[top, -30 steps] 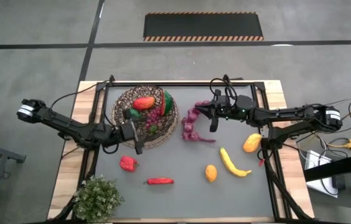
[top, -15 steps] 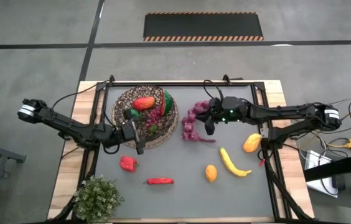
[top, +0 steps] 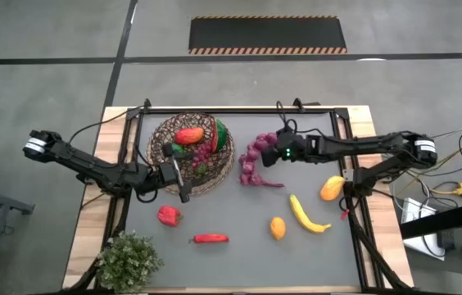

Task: Build produce basket
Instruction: Put the purple garlic into the wire basket

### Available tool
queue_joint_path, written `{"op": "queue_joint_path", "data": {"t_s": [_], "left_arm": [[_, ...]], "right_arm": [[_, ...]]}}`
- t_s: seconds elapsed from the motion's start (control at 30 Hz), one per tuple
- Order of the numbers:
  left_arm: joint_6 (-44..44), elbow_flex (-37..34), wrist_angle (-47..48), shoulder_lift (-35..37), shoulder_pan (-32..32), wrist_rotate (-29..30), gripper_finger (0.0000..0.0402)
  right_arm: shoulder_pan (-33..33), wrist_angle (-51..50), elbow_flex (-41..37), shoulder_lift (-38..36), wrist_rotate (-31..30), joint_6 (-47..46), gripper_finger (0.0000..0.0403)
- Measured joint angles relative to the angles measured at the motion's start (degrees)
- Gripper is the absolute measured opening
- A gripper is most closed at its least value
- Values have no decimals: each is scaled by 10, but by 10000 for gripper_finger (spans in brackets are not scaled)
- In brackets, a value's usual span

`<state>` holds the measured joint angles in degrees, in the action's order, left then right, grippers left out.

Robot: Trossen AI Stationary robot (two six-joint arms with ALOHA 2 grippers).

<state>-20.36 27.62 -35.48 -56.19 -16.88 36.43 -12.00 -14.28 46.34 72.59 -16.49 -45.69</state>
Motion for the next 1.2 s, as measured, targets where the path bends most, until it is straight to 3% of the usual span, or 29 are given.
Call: {"op": "queue_joint_path", "data": {"t_s": [0.4,1.2], "left_arm": [[5,0,1,-7,-1,27,313],[0,0,16,-2,-1,27,313]], "right_arm": [[36,0,76,110,0,-33,285],[10,-41,184,293,-16,-19,276]]}}
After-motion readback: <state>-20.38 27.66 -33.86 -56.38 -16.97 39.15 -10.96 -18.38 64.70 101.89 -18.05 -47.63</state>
